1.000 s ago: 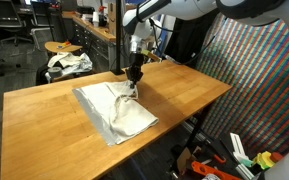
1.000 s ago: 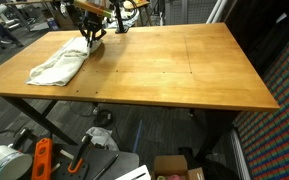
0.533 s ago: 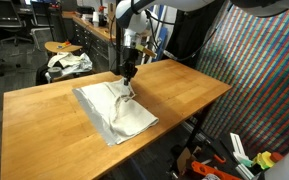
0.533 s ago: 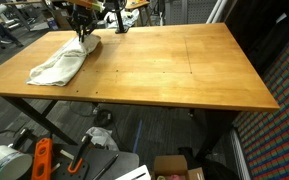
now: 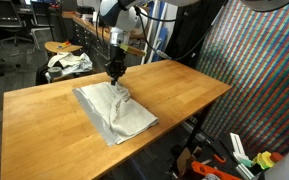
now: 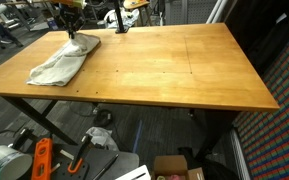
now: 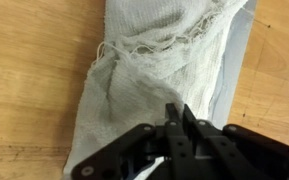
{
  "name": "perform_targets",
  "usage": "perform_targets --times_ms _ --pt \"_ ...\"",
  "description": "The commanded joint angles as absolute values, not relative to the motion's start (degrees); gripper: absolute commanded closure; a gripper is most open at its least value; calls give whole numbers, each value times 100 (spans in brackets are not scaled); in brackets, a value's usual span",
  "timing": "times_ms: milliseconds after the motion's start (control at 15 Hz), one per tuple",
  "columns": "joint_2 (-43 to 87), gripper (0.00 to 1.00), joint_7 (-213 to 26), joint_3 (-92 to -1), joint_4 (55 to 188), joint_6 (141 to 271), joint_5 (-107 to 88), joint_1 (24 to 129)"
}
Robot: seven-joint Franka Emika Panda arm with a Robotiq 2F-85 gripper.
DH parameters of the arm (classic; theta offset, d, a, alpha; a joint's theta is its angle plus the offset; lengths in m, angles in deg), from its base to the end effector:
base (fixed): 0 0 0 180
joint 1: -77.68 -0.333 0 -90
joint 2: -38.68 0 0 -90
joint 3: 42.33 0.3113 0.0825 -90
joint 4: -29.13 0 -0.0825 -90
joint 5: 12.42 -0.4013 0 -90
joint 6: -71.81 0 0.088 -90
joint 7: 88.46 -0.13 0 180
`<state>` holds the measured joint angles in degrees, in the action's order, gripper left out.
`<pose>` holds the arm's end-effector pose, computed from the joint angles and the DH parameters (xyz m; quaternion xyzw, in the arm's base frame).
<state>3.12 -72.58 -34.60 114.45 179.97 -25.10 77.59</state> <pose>0.6864 0.1036 0.2638 -0.9728 -0.1493 0.0978 0.1478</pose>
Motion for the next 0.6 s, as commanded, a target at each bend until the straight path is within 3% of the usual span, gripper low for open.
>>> perform_targets --times_ms 0,533 --pt "500 90 -7753 -3517 11560 18189 -2339 7486" --pt "344 89 -8713 -3571 11266 18227 -1980 7005"
